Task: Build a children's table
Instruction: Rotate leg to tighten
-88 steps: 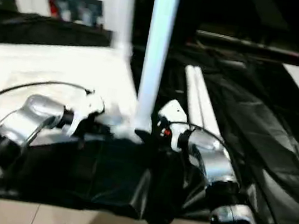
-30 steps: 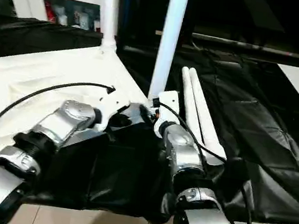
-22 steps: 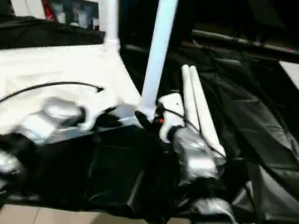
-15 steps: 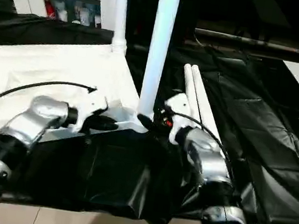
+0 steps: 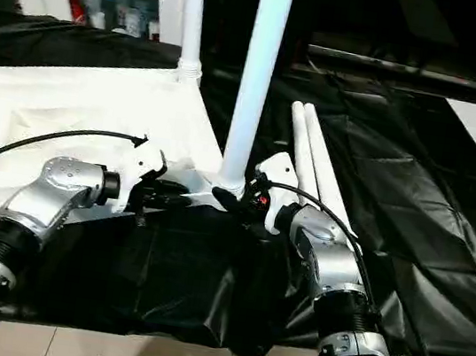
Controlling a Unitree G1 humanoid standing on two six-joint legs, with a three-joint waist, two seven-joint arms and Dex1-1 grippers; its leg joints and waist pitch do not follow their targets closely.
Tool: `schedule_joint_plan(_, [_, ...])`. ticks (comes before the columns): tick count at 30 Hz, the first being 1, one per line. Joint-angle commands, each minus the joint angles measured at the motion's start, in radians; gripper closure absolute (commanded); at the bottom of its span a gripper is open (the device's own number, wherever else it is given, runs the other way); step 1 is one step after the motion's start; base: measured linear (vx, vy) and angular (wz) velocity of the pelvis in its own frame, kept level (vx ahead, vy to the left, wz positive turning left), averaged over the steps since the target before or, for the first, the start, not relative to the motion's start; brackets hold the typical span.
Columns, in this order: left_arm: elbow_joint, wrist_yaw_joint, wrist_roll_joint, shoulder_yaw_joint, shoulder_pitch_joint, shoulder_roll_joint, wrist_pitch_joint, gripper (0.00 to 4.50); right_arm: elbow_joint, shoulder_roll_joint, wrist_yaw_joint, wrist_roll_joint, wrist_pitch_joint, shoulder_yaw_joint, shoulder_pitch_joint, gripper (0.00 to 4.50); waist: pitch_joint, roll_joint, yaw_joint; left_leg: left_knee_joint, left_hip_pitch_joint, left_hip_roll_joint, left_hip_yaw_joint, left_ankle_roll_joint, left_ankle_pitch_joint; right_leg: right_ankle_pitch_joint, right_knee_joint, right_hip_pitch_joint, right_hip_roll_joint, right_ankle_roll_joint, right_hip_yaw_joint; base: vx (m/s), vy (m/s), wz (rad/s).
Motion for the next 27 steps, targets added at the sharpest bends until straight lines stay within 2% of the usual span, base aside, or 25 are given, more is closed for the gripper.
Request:
schedule_joint_plan(1, [0.030, 0.012, 0.037, -0.019, -0.003, 0.013, 0.020, 3.53, -0.027, -0.013, 0.001, -0.002, 0.010, 0.003, 0.001, 0.63, -0.069, 0.000, 0.004, -0.052, 0.013, 0.042, -0.008, 0.067, -0.062, 0.115, -0.057, 0.063, -0.086, -0.253, 0.049, 0.000, 0.000, 0.00])
schedule_joint_plan(3, [0.033, 0.013, 0.038, -0.019, -0.008, 0.013, 0.024, 3.53, -0.028, -0.014, 0.002, -0.002, 0.011, 0.004, 0.002, 0.63, -0.069, 0.000, 0.005, -0.053, 0.013, 0.041, -0.008, 0.063, -0.070, 0.099, -0.059, 0.063, -0.086, -0.251, 0.050, 0.000, 0.000, 0.00])
schedule_joint_plan(4, [0.034, 0.013, 0.038, -0.020, -0.012, 0.012, 0.027, 3.79, -0.028, -0.015, 0.003, -0.002, 0.010, 0.004, 0.001, 0.63, -0.069, 0.001, 0.005, -0.053, 0.013, 0.041, -0.008, 0.060, -0.071, 0.094, -0.058, 0.063, -0.087, -0.251, 0.050, 0.000, 0.000, 0.00])
schedule_joint_plan(8, [0.035, 0.013, 0.028, -0.021, -0.024, 0.007, 0.039, 4.11, -0.030, -0.016, 0.005, -0.002, 0.010, 0.004, 0.002, 0.63, -0.068, 0.003, 0.005, -0.052, 0.013, 0.042, -0.009, 0.051, -0.082, 0.088, -0.058, 0.061, -0.086, -0.254, 0.050, 0.000, 0.000, 0.00])
schedule_joint_plan(10, [0.037, 0.010, 0.029, -0.023, -0.028, 0.005, 0.046, 4.11, -0.031, -0.016, 0.005, -0.004, 0.009, 0.006, 0.004, 0.63, -0.068, 0.005, 0.005, -0.052, 0.014, 0.042, -0.009, 0.047, -0.092, 0.078, -0.059, 0.061, -0.086, -0.254, 0.050, 0.000, 0.000, 0.00])
schedule_joint_plan(11, [0.041, 0.003, 0.033, -0.027, -0.029, 0.005, 0.053, 4.31, -0.030, -0.017, 0.007, -0.005, 0.008, 0.007, 0.004, 0.63, -0.068, 0.004, 0.005, -0.052, 0.014, 0.041, -0.009, 0.046, -0.092, 0.078, -0.059, 0.061, -0.086, -0.254, 0.050, 0.000, 0.000, 0.00])
schedule_joint_plan(14, [0.040, -0.010, 0.036, -0.033, -0.027, 0.005, 0.061, 4.47, -0.029, -0.018, 0.008, -0.007, 0.008, 0.008, 0.003, 0.63, -0.067, 0.003, 0.005, -0.052, 0.013, 0.041, -0.010, 0.041, -0.102, 0.060, -0.060, 0.062, -0.086, -0.250, 0.051, 0.000, 0.000, 0.00])
schedule_joint_plan(20, [0.040, -0.057, 0.056, -0.067, -0.029, 0.012, 0.096, 4.47, -0.018, -0.032, 0.020, -0.019, 0.001, 0.017, -0.002, 0.63, -0.071, 0.002, 0.006, -0.048, 0.012, 0.038, -0.009, 0.055, -0.069, 0.117, -0.054, 0.064, -0.085, -0.257, 0.051, 0.000, 0.000, 0.00])
schedule_joint_plan(25, [0.070, -0.018, 0.062, -0.063, -0.047, -0.005, 0.083, 4.47, -0.005, -0.037, 0.020, -0.021, -0.005, 0.014, -0.011, 0.63, -0.070, 0.003, 0.006, -0.049, 0.012, 0.039, -0.009, 0.055, -0.082, 0.103, -0.057, 0.064, -0.085, -0.260, 0.050, 0.000, 0.000, 0.00])
schedule_joint_plan(27, [0.075, -0.012, 0.057, -0.058, -0.051, -0.010, 0.089, 4.03, -0.004, -0.038, 0.019, -0.021, -0.006, 0.014, -0.012, 0.63, -0.069, 0.005, 0.006, -0.049, 0.013, 0.039, -0.009, 0.048, -0.096, 0.083, -0.059, 0.063, -0.085, -0.259, 0.050, 0.000, 0.000, 0.00])
